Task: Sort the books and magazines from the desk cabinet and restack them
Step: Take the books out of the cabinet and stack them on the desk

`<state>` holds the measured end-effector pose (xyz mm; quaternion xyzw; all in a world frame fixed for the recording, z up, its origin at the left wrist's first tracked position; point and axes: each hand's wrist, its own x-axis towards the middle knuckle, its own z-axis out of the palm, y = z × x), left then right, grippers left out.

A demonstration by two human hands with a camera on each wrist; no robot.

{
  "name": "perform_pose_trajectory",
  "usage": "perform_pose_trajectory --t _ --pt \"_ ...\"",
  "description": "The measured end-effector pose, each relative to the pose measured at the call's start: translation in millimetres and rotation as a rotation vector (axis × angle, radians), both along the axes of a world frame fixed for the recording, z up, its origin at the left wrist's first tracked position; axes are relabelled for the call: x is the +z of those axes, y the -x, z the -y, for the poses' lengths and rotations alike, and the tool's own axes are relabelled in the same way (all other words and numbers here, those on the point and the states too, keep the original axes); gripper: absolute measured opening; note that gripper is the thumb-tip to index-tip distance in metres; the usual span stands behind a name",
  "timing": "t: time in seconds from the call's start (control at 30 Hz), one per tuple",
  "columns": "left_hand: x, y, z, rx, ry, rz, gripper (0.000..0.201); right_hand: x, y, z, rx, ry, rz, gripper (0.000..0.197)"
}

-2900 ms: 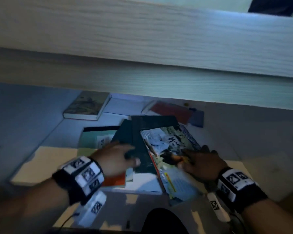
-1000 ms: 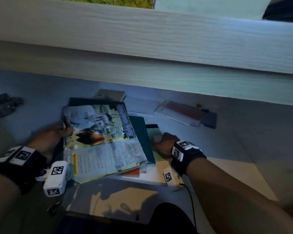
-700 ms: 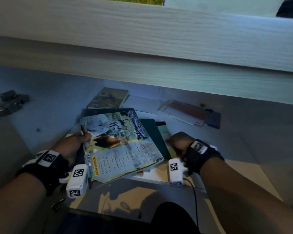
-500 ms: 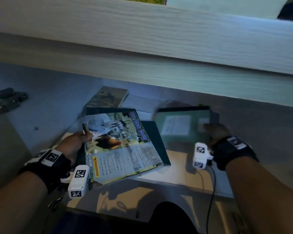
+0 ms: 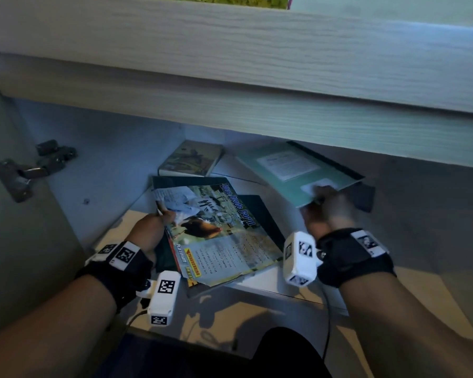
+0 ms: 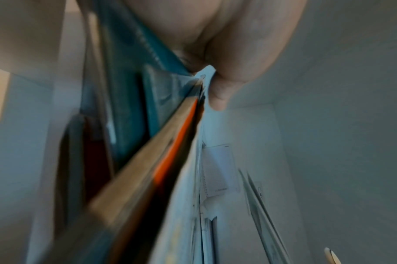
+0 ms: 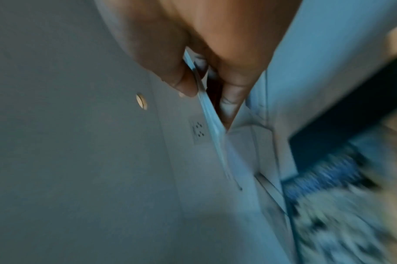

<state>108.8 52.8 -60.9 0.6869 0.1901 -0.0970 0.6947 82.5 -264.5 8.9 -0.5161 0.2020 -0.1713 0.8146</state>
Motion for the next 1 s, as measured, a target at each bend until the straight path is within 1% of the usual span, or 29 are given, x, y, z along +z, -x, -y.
perform_pose_trajectory --t 0.03,0.07,0.1,0.17,0.23,0.27,0.3,0.33,0.37,0.43,0.47,0.53,0.57,0.6,0.63,0.67,0.7,0.73,0.77,0.8,0.83,0.9,0.93,0.97,1.0 --pt "2 2 2 -0.014 0.059 -0.037 0.048 -7 2 -12 0.09 -0.142 0.021 0.019" --pt "4 2 5 -0.028 0.102 -0.053 0.046 -14 8 -28 0.179 -0.269 0.012 0.019" --pt "5 3 8 -0.046 0.131 -0.044 0.045 -19 14 -45 0.271 -0.271 -0.06 0.016" --pt "6 2 12 -0.088 0.084 0.005 0.049 -31 36 -75 0.529 -0.142 -0.153 0.011" --pt "2 -2 11 -0.118 0.013 0.046 0.06 -42 51 -85 0.858 0.022 -0.251 0.009" --pt "0 -5 8 -0.126 -0.012 0.06 0.059 -42 57 -85 1.006 0.121 -0.282 0.009" --pt "-2 -7 6 -0.132 -0.033 0.061 0.054 -41 58 -79 1.107 0.216 -0.317 0.011" --pt "-3 -9 4 -0.133 -0.05 0.06 0.05 -39 59 -72 1.152 0.326 -0.334 0.014" --pt "-1 -12 2 -0.139 -0.053 0.065 0.049 -37 59 -65 1.146 0.458 -0.338 0.016" --pt "3 -18 0 -0.139 -0.027 0.102 0.044 -34 58 -50 1.073 0.762 -0.305 0.014" --pt "7 -21 0 -0.138 -0.005 0.126 0.038 -37 56 -43 1.033 0.946 -0.259 0.014" --pt "19 -27 1 -0.104 0.041 0.173 0.021 -42 55 -37 0.976 1.334 -0.139 0.013" --pt "25 -30 0 -0.086 0.06 0.176 0.014 -48 56 -39 0.966 1.513 -0.073 0.024" --pt "31 -34 -2 -0.076 0.078 0.177 0.012 -55 56 -43 0.961 1.657 -0.016 0.043" --pt "36 -38 -3 -0.076 0.091 0.178 0.02 -64 56 -47 0.969 1.732 0.017 0.065" --pt "39 -42 -5 -0.069 0.103 0.172 0.032 -71 58 -53 0.986 1.774 -0.008 0.085" --pt "42 -43 -5 -0.068 0.116 0.176 0.038 -79 58 -57 0.996 1.82 -0.063 0.099" --pt "44 -45 -5 -0.067 0.118 0.185 0.036 -84 60 -61 0.98 1.876 -0.107 0.106" --pt "47 -45 -5 -0.067 0.11 0.184 0.033 -87 63 -65 0.921 1.94 -0.116 0.105" --pt "48 -44 -4 -0.078 0.101 0.179 0.032 -92 65 -67 0.849 2.011 -0.098 0.099" --pt "48 -44 -4 -0.081 0.095 0.17 0.033 -93 69 -69 0.774 2.086 -0.063 0.087" --pt "45 -41 -5 -0.083 0.089 0.159 0.037 -95 76 -66 0.68 2.148 0.04 0.071" --pt "41 -42 -6 -0.08 0.092 0.157 0.037 -94 78 -60 0.643 2.145 0.127 0.064" --pt "39 -41 -7 -0.079 0.099 0.152 0.036 -92 77 -49 0.645 2.101 0.218 0.056" --pt "37 -40 -9 -0.081 0.09 0.145 0.034 -84 76 -35 0.688 2.007 0.301 0.049"
